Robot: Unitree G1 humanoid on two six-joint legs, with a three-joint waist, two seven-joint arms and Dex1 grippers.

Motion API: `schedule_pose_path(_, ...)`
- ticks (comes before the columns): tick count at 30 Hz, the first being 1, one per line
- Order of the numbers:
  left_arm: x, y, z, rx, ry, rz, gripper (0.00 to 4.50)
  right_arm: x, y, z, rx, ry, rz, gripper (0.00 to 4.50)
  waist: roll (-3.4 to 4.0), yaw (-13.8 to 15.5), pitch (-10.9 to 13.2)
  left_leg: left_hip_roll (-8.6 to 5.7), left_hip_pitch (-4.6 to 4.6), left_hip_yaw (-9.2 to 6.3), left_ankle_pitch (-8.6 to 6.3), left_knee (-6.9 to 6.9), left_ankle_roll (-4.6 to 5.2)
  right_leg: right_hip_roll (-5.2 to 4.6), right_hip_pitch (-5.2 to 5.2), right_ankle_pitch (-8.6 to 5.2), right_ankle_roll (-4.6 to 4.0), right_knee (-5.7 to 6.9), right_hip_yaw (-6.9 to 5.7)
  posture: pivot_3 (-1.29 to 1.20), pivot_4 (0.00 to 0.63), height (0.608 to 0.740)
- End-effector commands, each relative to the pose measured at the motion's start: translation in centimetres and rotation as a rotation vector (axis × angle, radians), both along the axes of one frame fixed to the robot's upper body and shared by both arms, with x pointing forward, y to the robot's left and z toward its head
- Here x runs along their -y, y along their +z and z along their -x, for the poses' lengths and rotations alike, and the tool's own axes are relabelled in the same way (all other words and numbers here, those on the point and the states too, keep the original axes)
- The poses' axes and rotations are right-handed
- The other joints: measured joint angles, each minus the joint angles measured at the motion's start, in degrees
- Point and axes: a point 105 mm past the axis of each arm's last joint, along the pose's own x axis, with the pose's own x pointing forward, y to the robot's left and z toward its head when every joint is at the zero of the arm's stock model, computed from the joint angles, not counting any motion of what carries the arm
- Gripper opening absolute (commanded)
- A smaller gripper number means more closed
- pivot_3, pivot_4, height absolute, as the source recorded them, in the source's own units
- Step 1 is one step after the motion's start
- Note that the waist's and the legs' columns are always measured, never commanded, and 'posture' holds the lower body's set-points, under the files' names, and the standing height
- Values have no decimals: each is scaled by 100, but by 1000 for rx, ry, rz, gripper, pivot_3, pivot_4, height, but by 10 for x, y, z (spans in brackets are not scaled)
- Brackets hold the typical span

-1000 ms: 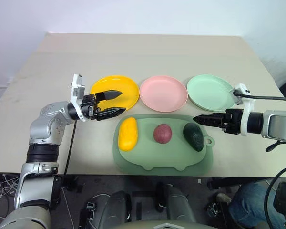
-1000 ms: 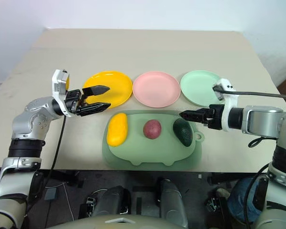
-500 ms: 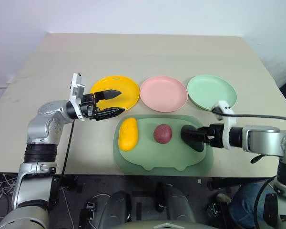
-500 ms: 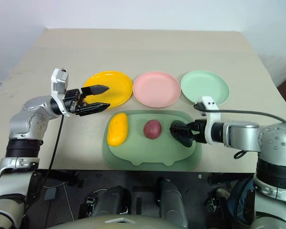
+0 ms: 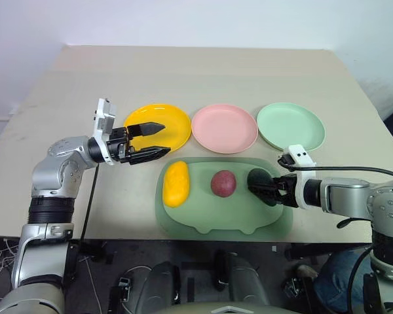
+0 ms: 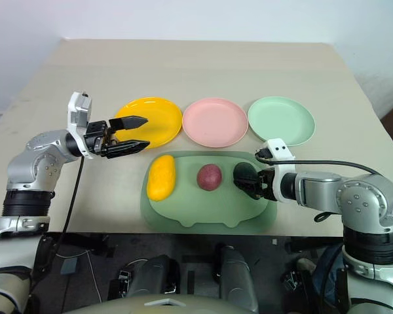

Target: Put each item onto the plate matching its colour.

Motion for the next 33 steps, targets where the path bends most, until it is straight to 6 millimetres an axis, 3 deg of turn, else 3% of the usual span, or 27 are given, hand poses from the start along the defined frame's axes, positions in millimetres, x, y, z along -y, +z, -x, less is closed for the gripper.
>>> schedule_pose_path(1, -4, 13, 3, 49, 6, 7, 4500, -1, 10, -3, 56, 12, 13, 3042, 0, 1, 0, -1, 0, 0, 0, 0, 0, 0, 0, 0, 0, 0, 0, 0, 150, 740)
schedule_pose_path(6, -5, 13, 3, 48, 10, 10, 4500, -3, 15, -3, 65, 40, -10, 3042, 0, 0, 0, -1, 0, 0, 0, 0, 0, 0, 0, 0, 0, -1, 0, 0, 150, 740)
schedule_pose_path(11, -3, 12, 2, 46, 8, 13, 4500, -22, 74, -3, 239, 231, -230, 3042, 1, -5, 1, 0, 0, -1, 0, 0, 1, 2, -2, 0, 0, -1, 1, 0, 150, 740)
schedule_pose_path(14, -3, 11, 2, 44, 7, 16, 4500, -19, 96, -12, 317, 268, -291, 3042, 0, -4, 0, 1, -1, -2, -1, -1, 2, 7, -1, 0, -1, -2, 0, 0, 150, 740)
schedule_pose_path(16, -3, 11, 1, 46, 9, 16, 4500, -10, 108, -30, 429, 227, -284, 3042, 0, 8, 0, 0, -1, -1, -2, 0, 3, 6, 0, 0, 0, -2, 0, 0, 150, 740)
schedule_pose_path(20, -3, 12, 2, 49, 9, 16, 4500, 17, 106, -82, 545, 9, -186, 3042, 0, -9, 0, -3, 0, 4, -2, 2, 3, 4, 1, 0, 0, -2, 1, 0, 150, 740)
schedule_pose_path(24, -5, 12, 3, 50, 18, 12, 4500, 42, 97, -118, 565, -162, -119, 3042, 1, -23, 1, -3, -2, 15, -1, 0, 2, 6, -2, 0, -1, -1, 0, 0, 150, 740)
schedule_pose_path(33, -13, 14, 6, 57, 40, -2, 4500, 50, 76, -138, 511, -180, -146, 3042, 5, -26, 3, 0, -3, 19, -1, -1, 1, 5, -4, 0, -1, -1, 0, 0, 150, 740)
